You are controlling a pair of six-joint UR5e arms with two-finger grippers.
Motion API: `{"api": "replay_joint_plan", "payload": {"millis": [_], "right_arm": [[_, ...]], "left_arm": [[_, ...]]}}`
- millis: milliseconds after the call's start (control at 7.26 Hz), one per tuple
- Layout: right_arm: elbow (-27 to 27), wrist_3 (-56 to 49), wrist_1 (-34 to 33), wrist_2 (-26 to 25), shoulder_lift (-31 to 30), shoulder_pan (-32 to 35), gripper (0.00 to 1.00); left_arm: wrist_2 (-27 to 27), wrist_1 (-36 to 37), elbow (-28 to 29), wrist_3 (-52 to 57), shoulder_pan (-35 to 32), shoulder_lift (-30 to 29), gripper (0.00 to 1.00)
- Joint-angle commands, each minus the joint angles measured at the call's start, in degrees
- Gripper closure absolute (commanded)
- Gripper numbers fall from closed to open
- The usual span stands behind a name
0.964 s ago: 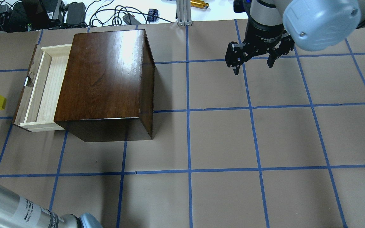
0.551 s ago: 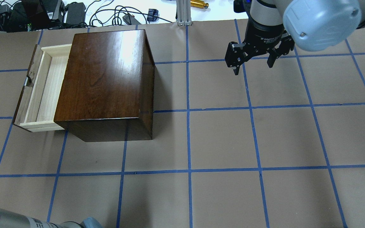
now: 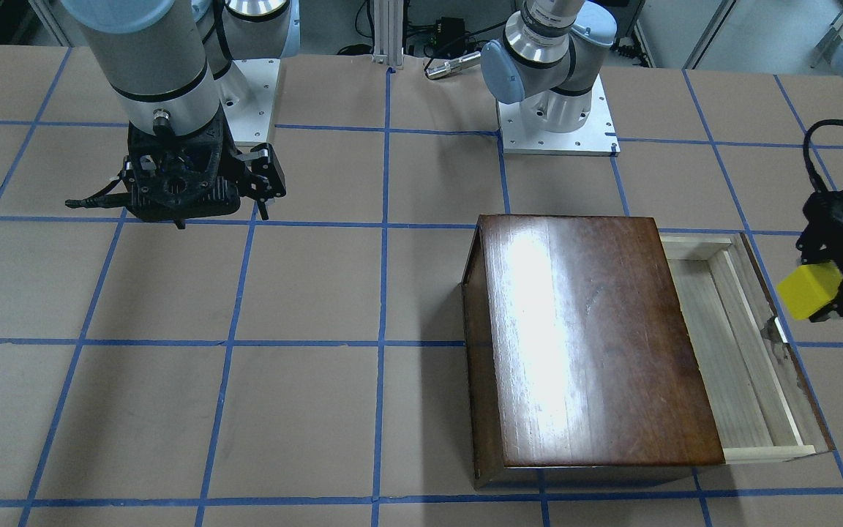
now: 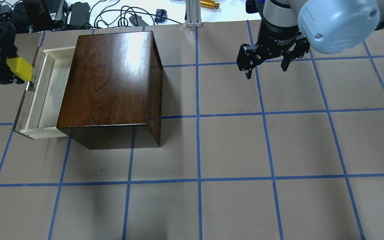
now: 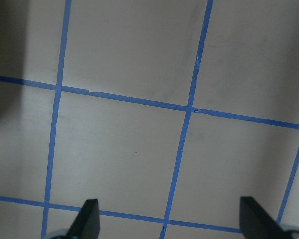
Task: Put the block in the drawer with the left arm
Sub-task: 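Lift the yellow cube and carry it over the open drawer, then lower the cube into the drawer and open the left gripper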
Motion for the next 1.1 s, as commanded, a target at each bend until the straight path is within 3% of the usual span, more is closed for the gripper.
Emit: {"api": "replay_joint_plan", "payload": {"millis": [0, 275, 413, 551, 688, 826, 964], "right_arm": [[0.0, 0.0, 0.0, 0.0, 0.0, 0.0, 0.00], [0.0, 0.0, 0.0, 0.0, 0.0, 0.0, 0.00], [0.0, 0.0, 0.0, 0.0, 0.0, 0.0, 0.00], [0.0, 0.0, 0.0, 0.0, 0.0, 0.0, 0.00], [0.0, 0.0, 0.0, 0.0, 0.0, 0.0, 0.00], [0.0, 0.0, 0.0, 0.0, 0.0, 0.0, 0.00], [0.0, 0.0, 0.0, 0.0, 0.0, 0.0, 0.00]], "left_arm": [[-0.2, 0.4, -2.2, -0.3, -1.7, -2.8, 0.95], [-0.2, 4.6, -4.8, -0.3, -1.7, -6.0, 0.94], [-0.2, 6.0, -5.7, -0.3, -1.7, -6.8, 0.88], [-0.5, 6.8, -5.9, -0.3, -1.7, -7.3, 0.66], [-0.2, 6.6, -5.7, -0.4, -1.7, -7.1, 0.08], [0.1, 6.1, -5.0, -0.7, -1.7, -5.2, 0.00], [0.2, 2.7, -3.5, -1.0, -1.7, -3.1, 0.00]]}}
